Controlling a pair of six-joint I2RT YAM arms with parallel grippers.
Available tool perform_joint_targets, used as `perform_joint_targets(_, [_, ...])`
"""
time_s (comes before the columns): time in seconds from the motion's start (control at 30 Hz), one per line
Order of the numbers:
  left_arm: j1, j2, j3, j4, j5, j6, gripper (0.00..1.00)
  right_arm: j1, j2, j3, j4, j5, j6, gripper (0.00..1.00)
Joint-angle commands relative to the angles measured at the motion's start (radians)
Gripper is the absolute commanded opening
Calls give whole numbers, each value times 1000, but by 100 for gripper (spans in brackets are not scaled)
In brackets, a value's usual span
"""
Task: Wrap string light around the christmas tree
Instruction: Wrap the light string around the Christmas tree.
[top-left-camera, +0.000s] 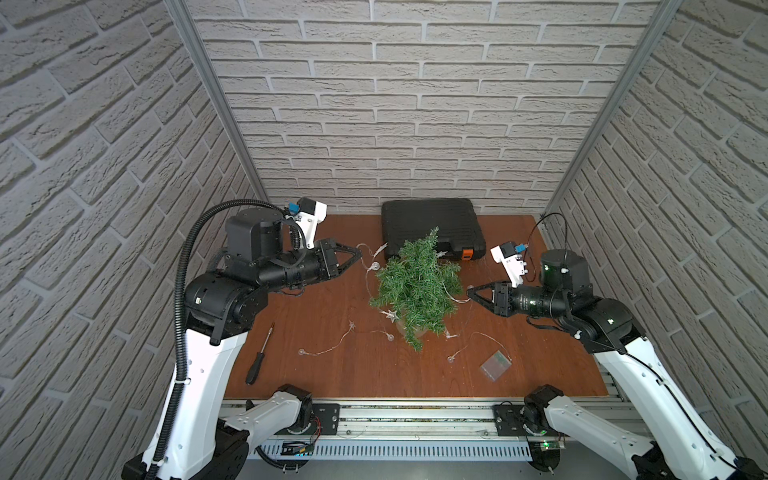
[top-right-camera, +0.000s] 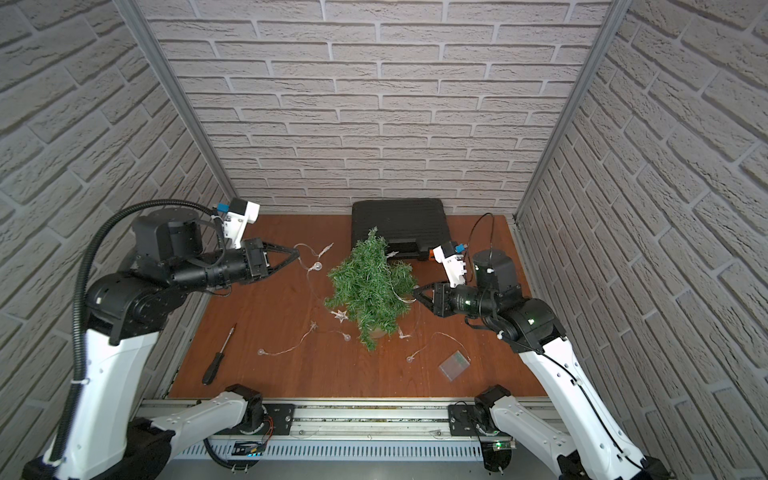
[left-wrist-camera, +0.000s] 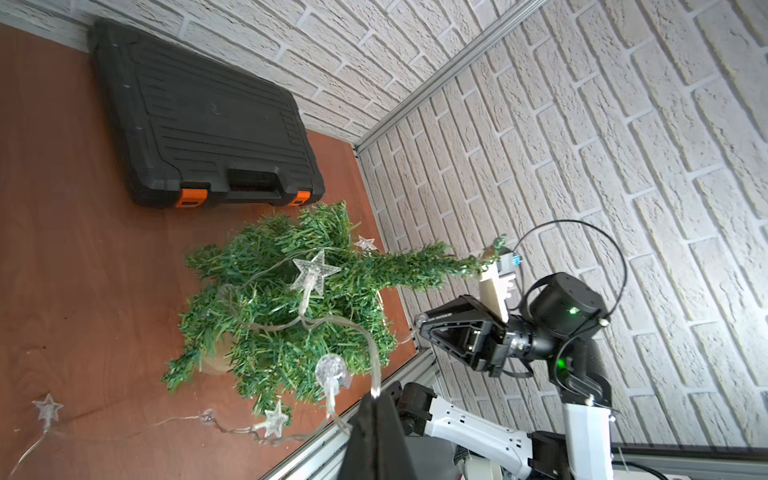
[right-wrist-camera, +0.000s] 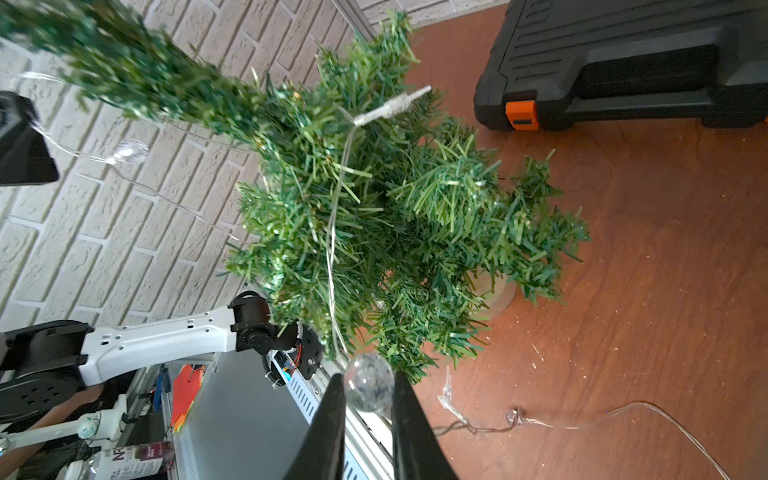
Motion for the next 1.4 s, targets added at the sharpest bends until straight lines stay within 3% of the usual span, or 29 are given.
perform_joint_targets(0.0, [-19,-36,-27,95,44,-25,0,28,10,-18,74,107,-25,21])
perform_joint_targets(0.23, [-42,-71,-86,135,64,-72,0,74,107,17,131,220,-38,25])
perform_joint_targets(0.5, [-50,-113,-133,215,37,-172,0,124,34,85,88,377,-38,77])
perform_joint_targets(0.67, [-61,-125,-148,246,37,-204,0,184,-72,83,19,423,-7,93])
perform_joint_targets(0.9, [-87,-128,-161,277,36,-239,0,412,-93,42,85,477,-50,78])
perform_joint_targets(1.2, [-119,-122,-155,286,10,-256,0,786,50,54,295,680,-177,77])
perform_joint_targets(1.37, [-131,-122,-154,294,0,-267,0,910,160,75,433,821,-228,70])
